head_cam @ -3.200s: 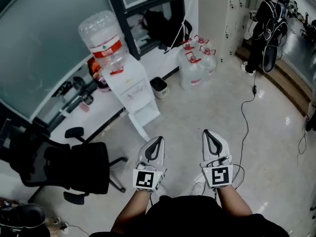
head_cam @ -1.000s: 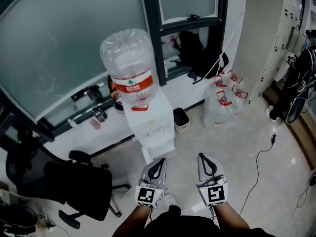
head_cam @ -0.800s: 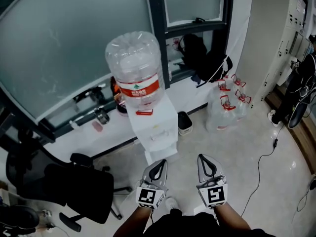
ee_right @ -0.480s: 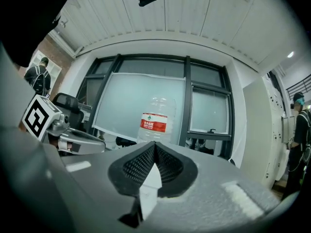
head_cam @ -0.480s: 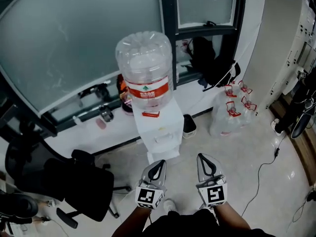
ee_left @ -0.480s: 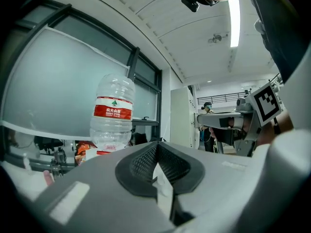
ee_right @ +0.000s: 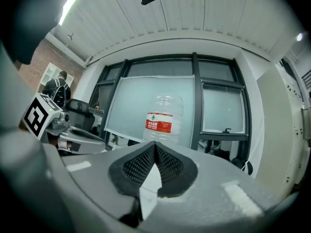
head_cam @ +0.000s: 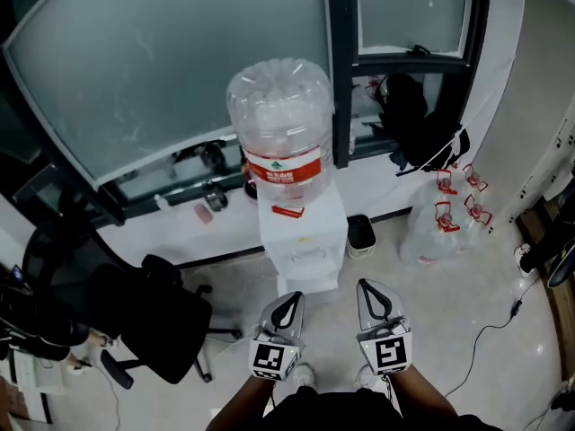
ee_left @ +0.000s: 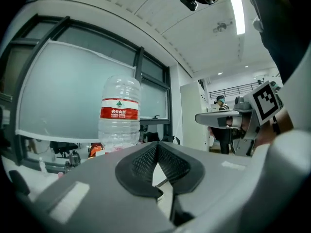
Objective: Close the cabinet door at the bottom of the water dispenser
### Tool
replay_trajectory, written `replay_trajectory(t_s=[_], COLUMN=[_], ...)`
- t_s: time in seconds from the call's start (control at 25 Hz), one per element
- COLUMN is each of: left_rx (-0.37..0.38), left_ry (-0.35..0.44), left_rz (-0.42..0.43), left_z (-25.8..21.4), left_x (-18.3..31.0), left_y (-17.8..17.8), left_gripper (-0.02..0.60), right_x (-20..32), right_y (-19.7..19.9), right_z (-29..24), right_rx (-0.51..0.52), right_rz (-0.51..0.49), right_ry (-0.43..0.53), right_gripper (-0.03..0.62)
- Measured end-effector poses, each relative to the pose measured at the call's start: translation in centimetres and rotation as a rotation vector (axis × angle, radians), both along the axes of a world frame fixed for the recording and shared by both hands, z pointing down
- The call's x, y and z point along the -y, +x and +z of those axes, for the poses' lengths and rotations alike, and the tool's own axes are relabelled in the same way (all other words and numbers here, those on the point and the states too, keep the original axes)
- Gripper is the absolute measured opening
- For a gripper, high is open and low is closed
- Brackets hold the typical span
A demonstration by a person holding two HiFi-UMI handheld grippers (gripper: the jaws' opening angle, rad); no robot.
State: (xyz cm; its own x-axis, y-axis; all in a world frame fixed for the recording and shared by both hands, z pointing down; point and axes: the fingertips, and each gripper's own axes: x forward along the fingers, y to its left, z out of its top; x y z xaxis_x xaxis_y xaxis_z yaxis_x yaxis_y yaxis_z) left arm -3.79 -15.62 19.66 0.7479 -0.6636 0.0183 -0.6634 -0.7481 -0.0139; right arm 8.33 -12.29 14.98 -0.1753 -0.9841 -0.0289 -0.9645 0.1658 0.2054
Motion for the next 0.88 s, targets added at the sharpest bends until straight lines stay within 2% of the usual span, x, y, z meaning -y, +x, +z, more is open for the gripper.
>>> replay_trajectory(t_s=[0.2,0.36,0.48,0.6,0.88], left_rx=[0.019,0.027,0.033,0.027,0.0], left_ry=[0.018,0.032,0.0,-0.034,-0.028], left_rz=[-0.073,-0.125,-0.164,-0.213,-0.299], left_z=[-0.5,-0.7,-0.3,0.3,1.2], left_x=[-0.6,-1.5,-2.3,-3.0,-3.6], left_y=[1.9,3.1,3.8,4.0,2.9], left_gripper=[0.02,0.02,0.02,0.02,0.02], right_x=[0.5,0.3,0.2,0.0,-0.3], right_y=[1.9,3.6,4.6,5.0,4.9], right_z=[-0.6,-0.4,0.1,0.4,1.1], right_rx=[-0.04,0.017,0.054,0.054,0.051], right_rz=[-0.072,-0.119,-0.159,-0.2,-0.24], right_ry=[0.015,0.013,-0.002,-0.004,-0.016], right_gripper=[0.005,0.004,0.005,0.005,0.005])
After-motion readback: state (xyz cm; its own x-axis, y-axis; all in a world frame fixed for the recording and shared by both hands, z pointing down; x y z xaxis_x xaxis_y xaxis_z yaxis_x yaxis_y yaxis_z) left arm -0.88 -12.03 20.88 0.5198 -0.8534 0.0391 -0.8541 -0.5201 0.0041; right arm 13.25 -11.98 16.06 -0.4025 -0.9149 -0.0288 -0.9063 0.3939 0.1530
